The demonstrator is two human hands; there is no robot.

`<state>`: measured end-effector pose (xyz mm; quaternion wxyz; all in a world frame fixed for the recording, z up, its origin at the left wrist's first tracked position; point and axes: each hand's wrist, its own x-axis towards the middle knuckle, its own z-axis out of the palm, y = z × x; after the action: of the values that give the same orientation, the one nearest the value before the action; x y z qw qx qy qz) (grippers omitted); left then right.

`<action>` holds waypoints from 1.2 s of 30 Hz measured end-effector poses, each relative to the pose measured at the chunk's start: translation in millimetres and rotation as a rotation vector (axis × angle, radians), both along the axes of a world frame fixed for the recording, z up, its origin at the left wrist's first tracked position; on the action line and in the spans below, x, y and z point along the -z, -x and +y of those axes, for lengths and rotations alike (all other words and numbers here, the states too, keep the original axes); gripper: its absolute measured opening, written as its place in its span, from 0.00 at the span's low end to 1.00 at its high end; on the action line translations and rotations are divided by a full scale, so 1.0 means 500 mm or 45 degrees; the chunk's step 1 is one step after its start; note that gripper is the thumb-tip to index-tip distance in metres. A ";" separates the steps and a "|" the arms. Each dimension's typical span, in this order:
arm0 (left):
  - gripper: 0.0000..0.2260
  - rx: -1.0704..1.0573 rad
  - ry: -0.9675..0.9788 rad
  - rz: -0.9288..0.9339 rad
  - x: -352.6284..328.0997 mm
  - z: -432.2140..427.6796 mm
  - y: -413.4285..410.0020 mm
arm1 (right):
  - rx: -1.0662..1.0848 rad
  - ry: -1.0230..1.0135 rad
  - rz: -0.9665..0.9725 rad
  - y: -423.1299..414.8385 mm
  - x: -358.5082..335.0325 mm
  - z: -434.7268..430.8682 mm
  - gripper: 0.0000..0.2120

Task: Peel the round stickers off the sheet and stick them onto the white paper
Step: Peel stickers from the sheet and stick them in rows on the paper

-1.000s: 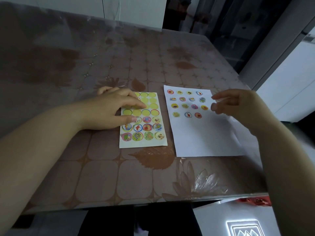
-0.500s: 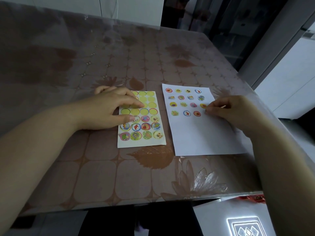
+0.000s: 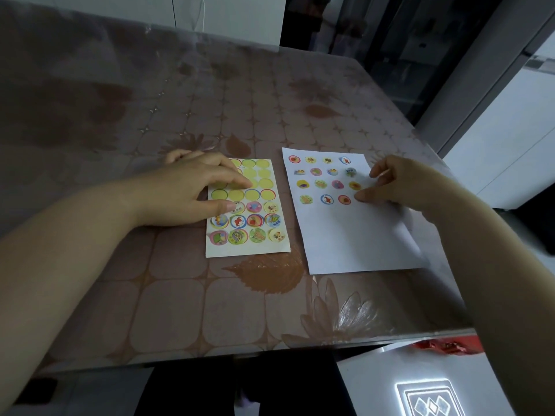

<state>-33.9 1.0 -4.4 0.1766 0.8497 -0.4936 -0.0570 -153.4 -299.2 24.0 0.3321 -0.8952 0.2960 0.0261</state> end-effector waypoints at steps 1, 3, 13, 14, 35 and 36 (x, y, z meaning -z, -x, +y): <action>0.27 0.001 0.000 0.000 0.000 0.000 0.001 | -0.014 -0.014 0.029 -0.001 -0.005 -0.001 0.18; 0.26 0.002 0.006 0.009 -0.001 0.000 0.001 | -0.028 -0.034 0.056 -0.003 -0.012 -0.004 0.17; 0.27 0.006 0.007 0.004 -0.001 0.000 0.000 | -0.035 0.212 -0.171 -0.015 -0.012 -0.005 0.02; 0.26 0.003 0.005 0.004 -0.001 0.000 0.000 | -0.102 0.357 -0.229 -0.021 -0.009 -0.001 0.07; 0.27 -0.005 0.032 0.017 -0.003 0.001 0.001 | -0.363 0.578 -0.239 -0.010 0.041 -0.010 0.25; 0.26 -0.006 0.030 0.019 -0.003 0.001 0.001 | -0.385 0.595 -0.236 -0.011 0.040 -0.008 0.25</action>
<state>-34.3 1.7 -3.0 0.1906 0.8482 -0.4908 -0.0570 -148.0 -303.1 3.8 0.1350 -0.9800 0.1255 -0.0754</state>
